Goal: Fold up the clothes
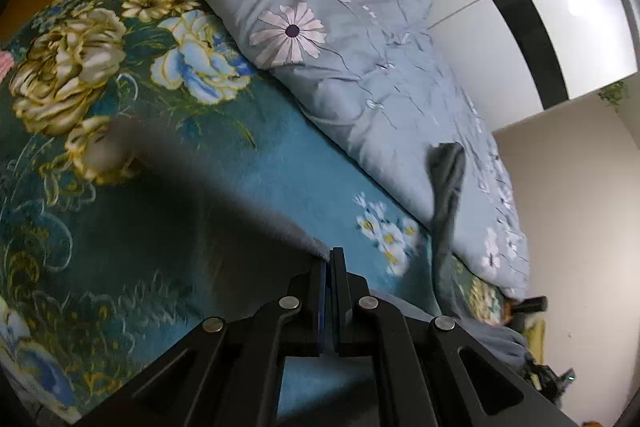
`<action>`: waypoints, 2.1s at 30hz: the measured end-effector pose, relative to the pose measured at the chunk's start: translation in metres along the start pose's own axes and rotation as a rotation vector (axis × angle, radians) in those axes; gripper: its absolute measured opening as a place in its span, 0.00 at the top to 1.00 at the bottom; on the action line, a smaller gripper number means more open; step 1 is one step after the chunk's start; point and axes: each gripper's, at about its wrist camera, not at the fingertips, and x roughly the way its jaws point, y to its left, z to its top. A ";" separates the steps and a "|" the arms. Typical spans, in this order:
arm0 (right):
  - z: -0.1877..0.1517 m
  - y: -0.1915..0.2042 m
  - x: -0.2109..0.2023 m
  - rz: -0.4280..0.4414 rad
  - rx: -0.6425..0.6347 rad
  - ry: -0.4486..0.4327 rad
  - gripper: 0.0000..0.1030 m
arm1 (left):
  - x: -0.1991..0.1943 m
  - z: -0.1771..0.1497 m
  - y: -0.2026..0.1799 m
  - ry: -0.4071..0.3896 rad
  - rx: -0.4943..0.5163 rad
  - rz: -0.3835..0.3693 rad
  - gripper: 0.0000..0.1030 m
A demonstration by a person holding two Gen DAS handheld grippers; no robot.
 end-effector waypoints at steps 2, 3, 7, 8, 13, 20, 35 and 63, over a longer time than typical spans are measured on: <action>0.008 0.006 0.011 -0.015 -0.003 0.006 0.93 | 0.031 0.013 -0.002 0.017 0.007 0.037 0.98; 0.013 0.008 0.017 -0.023 -0.005 0.009 0.93 | 0.047 0.020 -0.003 0.026 0.011 0.056 0.98; 0.024 0.010 0.060 -0.092 -0.001 0.068 0.93 | 0.141 0.047 0.010 0.130 -0.038 0.119 0.98; 0.025 0.008 0.076 -0.128 0.004 0.097 0.93 | 0.162 0.050 0.016 0.171 -0.060 0.132 0.98; 0.025 -0.003 0.110 -0.187 0.021 0.136 0.93 | 0.174 0.054 0.034 0.271 -0.113 0.091 0.84; 0.034 -0.009 0.133 -0.235 0.016 0.152 0.93 | 0.064 0.035 0.113 0.118 -0.187 0.192 0.51; 0.014 -0.033 0.109 -0.241 -0.015 0.148 0.48 | 0.054 -0.035 0.204 0.123 -0.658 -0.024 0.45; -0.070 -0.067 0.102 -0.234 0.065 0.245 0.48 | 0.058 0.092 0.141 -0.016 -0.120 0.142 0.62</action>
